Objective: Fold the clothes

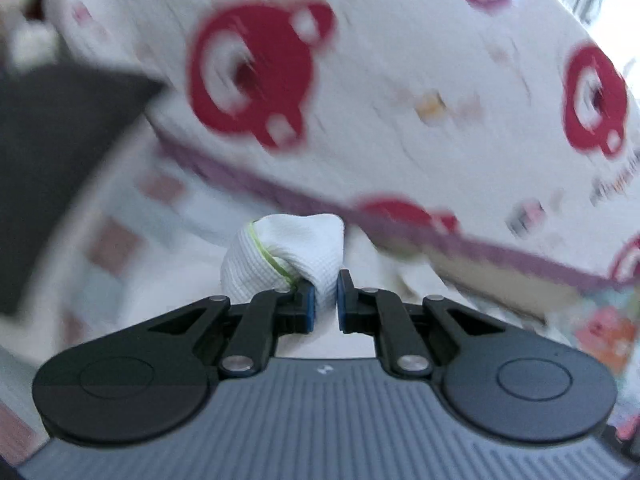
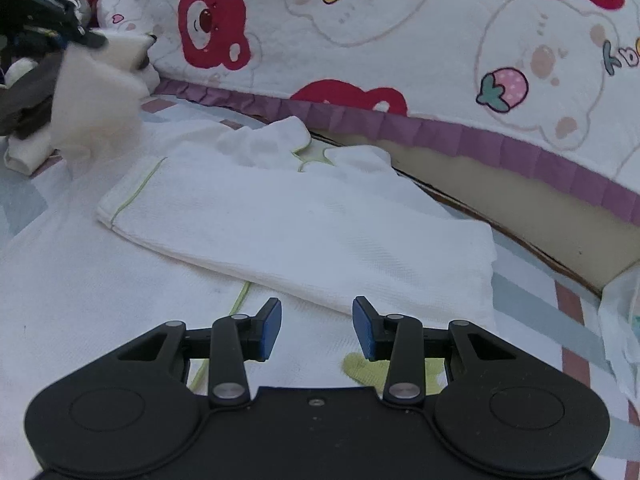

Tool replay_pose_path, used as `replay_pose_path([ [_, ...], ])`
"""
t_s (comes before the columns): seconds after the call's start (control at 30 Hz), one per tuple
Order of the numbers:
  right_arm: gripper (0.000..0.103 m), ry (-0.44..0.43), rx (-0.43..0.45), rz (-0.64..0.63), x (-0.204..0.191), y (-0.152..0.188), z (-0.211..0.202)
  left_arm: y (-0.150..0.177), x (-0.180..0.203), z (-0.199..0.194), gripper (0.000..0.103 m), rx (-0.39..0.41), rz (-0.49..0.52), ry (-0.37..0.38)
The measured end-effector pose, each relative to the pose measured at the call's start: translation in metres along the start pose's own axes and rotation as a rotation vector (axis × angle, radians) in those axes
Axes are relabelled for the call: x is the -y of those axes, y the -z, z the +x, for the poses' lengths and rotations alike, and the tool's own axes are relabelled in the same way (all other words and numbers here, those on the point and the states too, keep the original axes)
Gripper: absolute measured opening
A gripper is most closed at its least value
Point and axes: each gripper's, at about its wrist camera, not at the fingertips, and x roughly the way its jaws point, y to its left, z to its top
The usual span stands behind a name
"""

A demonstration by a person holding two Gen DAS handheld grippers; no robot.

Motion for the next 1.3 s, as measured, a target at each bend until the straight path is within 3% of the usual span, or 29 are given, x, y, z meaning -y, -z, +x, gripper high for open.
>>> replay_pose_path([
  [0.07,0.044,-0.003,-0.007,0.015,0.000,0.000,0.001,0.024,0.023,0.033,0.029,-0.215,0.085,0.036],
  [0.13,0.044,-0.005,-0.022,0.035,0.000,0.002,0.004,0.049,0.034,0.058,0.031,-0.434,0.195,-0.017],
  [0.17,0.044,-0.005,-0.030,0.038,-0.002,0.003,0.006,0.057,0.035,0.060,0.031,-0.466,0.228,-0.034],
  [0.33,0.044,-0.010,-0.055,0.001,-0.012,0.005,0.005,0.045,0.008,0.026,0.043,-0.366,0.251,-0.053],
  [0.5,0.044,-0.024,-0.070,0.000,-0.024,-0.013,0.001,0.023,-0.039,0.010,0.049,-0.313,0.181,-0.146],
  [0.6,0.045,-0.124,-0.044,0.054,-0.035,-0.033,-0.001,0.018,-0.066,0.022,0.049,-0.301,0.154,-0.205],
  [0.7,0.056,-0.319,-0.018,0.188,-0.049,-0.055,0.008,0.018,-0.085,0.037,0.049,-0.268,0.122,-0.230],
  [0.8,0.056,-0.400,-0.048,0.232,-0.074,-0.073,0.031,0.020,-0.090,0.048,0.049,-0.245,0.108,-0.245],
  [0.93,0.056,-0.401,-0.088,0.197,-0.108,-0.084,0.066,0.020,-0.092,0.055,0.049,-0.236,0.113,-0.271],
  [1.1,0.056,-0.314,-0.112,0.104,-0.130,-0.085,0.098,0.019,-0.105,0.051,0.049,-0.216,0.105,-0.307],
  [1.13,0.054,-0.296,-0.116,0.085,-0.134,-0.085,0.104,0.018,-0.110,0.050,0.049,-0.215,0.087,-0.299],
  [1.2,0.007,-0.272,-0.117,0.049,-0.140,-0.088,0.112,0.016,-0.117,0.045,0.049,-0.205,0.055,-0.284],
  [1.3,0.009,-0.249,0.037,0.074,-0.116,-0.112,0.081,0.010,-0.123,0.035,0.049,-0.166,0.013,-0.273],
])
